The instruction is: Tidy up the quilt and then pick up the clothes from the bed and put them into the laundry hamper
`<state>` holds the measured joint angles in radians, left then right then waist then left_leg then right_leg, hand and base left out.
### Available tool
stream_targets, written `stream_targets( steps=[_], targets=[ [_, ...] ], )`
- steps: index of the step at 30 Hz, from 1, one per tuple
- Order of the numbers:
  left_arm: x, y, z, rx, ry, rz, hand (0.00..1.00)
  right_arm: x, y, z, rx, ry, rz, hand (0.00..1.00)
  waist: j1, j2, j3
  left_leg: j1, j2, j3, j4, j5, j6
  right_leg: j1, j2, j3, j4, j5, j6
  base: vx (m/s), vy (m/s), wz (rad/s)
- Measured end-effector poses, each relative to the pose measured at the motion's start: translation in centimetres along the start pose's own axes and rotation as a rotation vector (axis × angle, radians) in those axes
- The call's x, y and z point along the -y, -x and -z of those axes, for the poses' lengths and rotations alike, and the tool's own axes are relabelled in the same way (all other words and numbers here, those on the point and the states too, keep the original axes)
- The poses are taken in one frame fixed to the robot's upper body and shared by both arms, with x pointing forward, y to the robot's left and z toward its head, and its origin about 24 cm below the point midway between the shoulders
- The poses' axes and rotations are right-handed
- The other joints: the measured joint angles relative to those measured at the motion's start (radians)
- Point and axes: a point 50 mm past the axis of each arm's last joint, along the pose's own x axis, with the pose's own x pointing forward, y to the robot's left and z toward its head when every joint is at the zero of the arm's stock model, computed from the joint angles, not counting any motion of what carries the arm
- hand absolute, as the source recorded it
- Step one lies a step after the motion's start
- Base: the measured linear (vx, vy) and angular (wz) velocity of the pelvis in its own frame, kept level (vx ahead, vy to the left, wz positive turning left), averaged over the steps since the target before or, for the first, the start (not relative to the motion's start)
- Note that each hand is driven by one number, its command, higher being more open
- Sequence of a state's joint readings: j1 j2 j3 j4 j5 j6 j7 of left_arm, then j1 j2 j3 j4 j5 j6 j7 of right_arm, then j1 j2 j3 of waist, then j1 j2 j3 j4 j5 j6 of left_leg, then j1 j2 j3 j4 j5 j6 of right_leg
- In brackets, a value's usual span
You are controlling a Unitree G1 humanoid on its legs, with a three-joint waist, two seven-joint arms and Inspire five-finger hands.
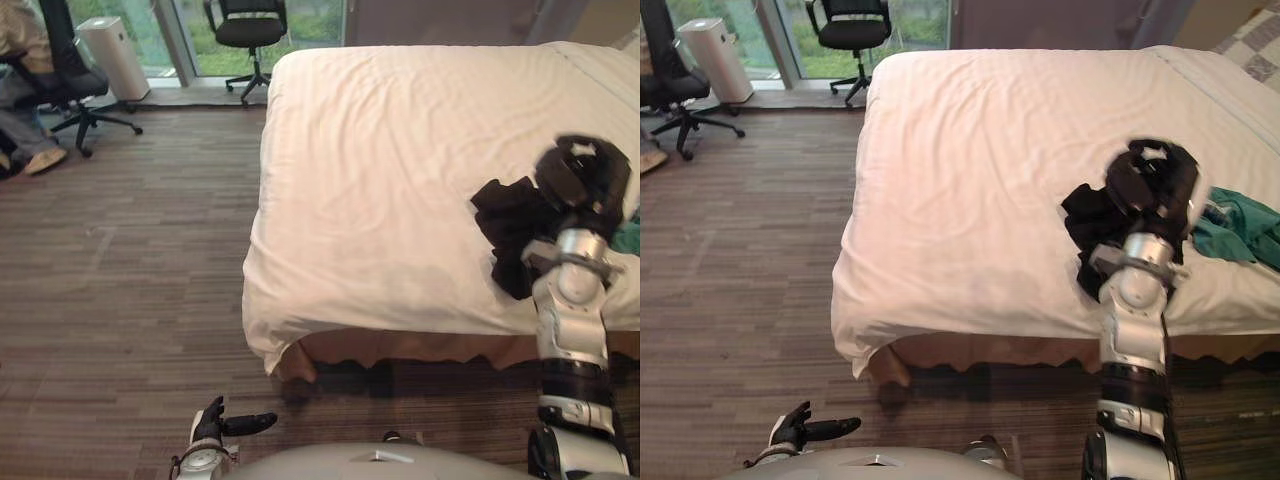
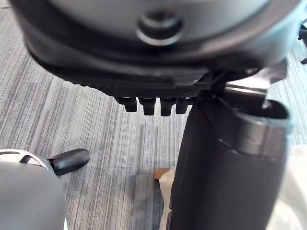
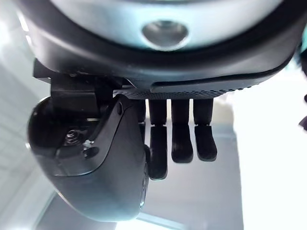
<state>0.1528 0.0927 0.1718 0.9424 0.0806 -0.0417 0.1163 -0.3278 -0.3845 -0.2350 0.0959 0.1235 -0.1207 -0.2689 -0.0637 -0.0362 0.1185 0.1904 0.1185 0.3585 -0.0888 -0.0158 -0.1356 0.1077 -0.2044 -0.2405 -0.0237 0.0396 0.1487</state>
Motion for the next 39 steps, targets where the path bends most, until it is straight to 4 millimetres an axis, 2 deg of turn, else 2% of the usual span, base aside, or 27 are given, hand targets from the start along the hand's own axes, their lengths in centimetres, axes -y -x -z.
stream_targets(
  steps=[2,6,7,8,10,11,14,17,20,23,25,27,29,32,34,35,37,38,39],
  targets=[
    [-0.4,-0.1,-0.5,0.018,-0.002,-0.017,1.0,-2.4,-0.4,-0.8,0.031,-0.025,-0.095,0.0,0.019,-0.017,0.016,-0.016,-0.004,-0.022,0.001,0.011,0.001,-0.002,-0.001,-0.016,0.001,0.0,0.0,-0.02,-0.023,0.32],
    [-0.7,-0.2,-0.5,0.018,0.002,-0.033,1.0,-8.0,0.1,-2.3,0.057,-0.143,-0.273,0.0,0.049,-0.023,0.022,-0.057,-0.004,-0.068,0.004,0.024,0.005,-0.009,-0.002,-0.053,0.0,0.001,-0.001,0.01,-0.018,0.34],
    [-0.8,-0.2,-0.6,0.019,0.006,-0.036,1.0,-8.8,0.2,-2.5,0.061,-0.159,-0.299,0.0,0.057,-0.024,0.023,-0.066,-0.004,-0.075,0.004,0.027,0.005,-0.014,-0.001,-0.06,0.0,0.001,-0.001,0.01,-0.025,0.41],
    [-1.1,-0.2,-0.6,0.02,0.023,-0.05,1.0,-10.7,0.2,-3.2,0.071,-0.199,-0.368,0.0,0.078,-0.028,0.035,-0.085,-0.003,-0.094,0.005,0.034,0.007,-0.02,-0.001,-0.075,0.0,0.001,-0.002,0.01,-0.022,0.33],
    [-1.3,-0.2,-0.5,0.015,0.029,-0.064,1.0,-12.5,0.2,-4.2,0.087,-0.236,-0.423,0.0,0.1,-0.032,0.055,-0.099,-0.002,-0.113,0.005,0.04,0.007,-0.02,-0.001,-0.09,0.0,0.002,-0.002,-0.01,-0.025,0.37],
    [-1.5,-0.2,-0.5,0.014,0.029,-0.069,1.0,-14.1,0.1,-5.3,0.106,-0.276,-0.465,0.0,0.125,-0.037,0.082,-0.112,-0.002,-0.13,0.005,0.046,0.009,-0.02,-0.001,-0.105,0.0,0.004,-0.006,-0.03,-0.021,0.39],
    [-1.6,-0.3,-1.0,0.028,0.077,-0.083,1.0,-16.8,-0.3,-7.4,0.143,-0.33,-0.533,0.0,0.163,-0.05,0.132,-0.161,-0.003,-0.168,0.005,0.063,0.013,-0.043,-0.002,-0.143,0.003,0.01,-0.014,-0.04,-0.011,0.43],
    [-1.6,-0.7,-3.0,0.093,0.117,-0.082,1.0,-18.8,-0.4,-8.8,0.159,-0.352,-0.576,0.0,0.2,-0.052,0.191,-0.218,-0.003,-0.2,0.034,0.069,0.014,-0.067,-0.005,-0.169,0.008,0.018,-0.019,-0.04,0.001,0.36],
    [-1.2,-0.9,-4.9,0.155,0.126,-0.073,1.0,-20.6,0.0,-8.8,0.127,-0.356,-0.617,0.0,0.223,-0.04,0.248,-0.27,-0.002,-0.222,0.058,0.07,0.015,-0.103,-0.007,-0.185,0.026,0.019,-0.02,-0.06,0.001,0.25],
    [-0.9,-1.1,-6.6,0.196,0.13,-0.067,1.0,-21.9,0.7,-5.9,-0.006,-0.321,-0.633,0.0,0.228,-0.024,0.296,-0.323,-0.007,-0.232,0.072,0.077,0.022,-0.146,-0.015,-0.194,0.039,0.02,-0.02,-0.04,0.008,0.1],
    [-0.5,-1.2,-7.4,0.226,0.134,-0.058,1.0,-21.8,1.0,-1.5,-0.188,-0.242,-0.604,0.0,0.231,-0.009,0.332,-0.335,-0.007,-0.236,0.072,0.079,0.025,-0.157,-0.019,-0.196,0.039,0.024,-0.019,-0.03,0.002,0.05],
    [-0.2,-1.2,-7.9,0.238,0.127,-0.05,1.0,-21.7,1.5,0.6,-0.271,-0.201,-0.59,0.0,0.234,0.002,0.34,-0.36,-0.007,-0.242,0.075,0.082,0.027,-0.178,-0.02,-0.196,0.038,0.032,-0.019,0.0,0.013,0.05],
    [0.0,-1.2,-8.1,0.243,0.122,-0.045,1.0,-22.6,2.2,0.0,-0.24,-0.208,-0.623,0.0,0.227,0.006,0.351,-0.359,-0.008,-0.243,0.077,0.082,0.027,-0.177,-0.021,-0.196,0.038,0.033,-0.02,0.0,0.0,0.0],
    [0.4,-1.4,-8.9,0.262,0.089,-0.026,1.0,-23.4,4.7,2.0,-0.334,-0.206,-0.659,0.0,0.228,0.007,0.352,-0.359,-0.007,-0.244,0.081,0.082,0.027,-0.171,-0.026,-0.198,0.039,0.033,-0.02,0.01,0.006,0.06],
    [0.5,-1.4,-9.4,0.27,0.067,-0.008,1.0,-23.3,8.3,5.0,-0.451,-0.148,-0.73,0.0,0.226,0.007,0.352,-0.357,-0.011,-0.245,0.081,0.082,0.027,-0.168,-0.032,-0.2,0.04,0.033,-0.019,0.01,0.022,0.05],
    [0.5,-1.5,-9.5,0.27,0.06,-0.005,1.0,-23.3,9.4,5.7,-0.477,-0.131,-0.765,0.0,0.225,0.007,0.352,-0.357,-0.014,-0.244,0.081,0.082,0.027,-0.168,-0.035,-0.2,0.04,0.033,-0.019,0.0,0.0,0.0],
    [0.8,-1.5,-9.8,0.28,0.017,0.006,1.0,-22.9,13.9,8.4,-0.627,-0.084,-0.858,0.0,0.22,0.007,0.351,-0.355,-0.022,-0.242,0.081,0.082,0.027,-0.168,-0.043,-0.199,0.04,0.033,-0.019,0.0,0.016,0.0],
    [0.9,-1.5,-10.0,0.284,0.007,0.011,1.0,-22.4,15.4,9.4,-0.68,-0.067,-0.886,0.0,0.219,0.006,0.351,-0.355,-0.023,-0.241,0.081,0.082,0.027,-0.168,-0.045,-0.199,0.042,0.033,-0.019,0.0,0.0,0.0],
    [1.0,-1.5,-10.3,0.288,-0.006,0.022,1.0,-21.7,18.1,10.7,-0.756,-0.031,-0.95,0.0,0.213,0.002,0.349,-0.353,-0.023,-0.241,0.081,0.082,0.027,-0.167,-0.046,-0.197,0.044,0.033,-0.019,0.0,0.0,0.0]
  ],
)
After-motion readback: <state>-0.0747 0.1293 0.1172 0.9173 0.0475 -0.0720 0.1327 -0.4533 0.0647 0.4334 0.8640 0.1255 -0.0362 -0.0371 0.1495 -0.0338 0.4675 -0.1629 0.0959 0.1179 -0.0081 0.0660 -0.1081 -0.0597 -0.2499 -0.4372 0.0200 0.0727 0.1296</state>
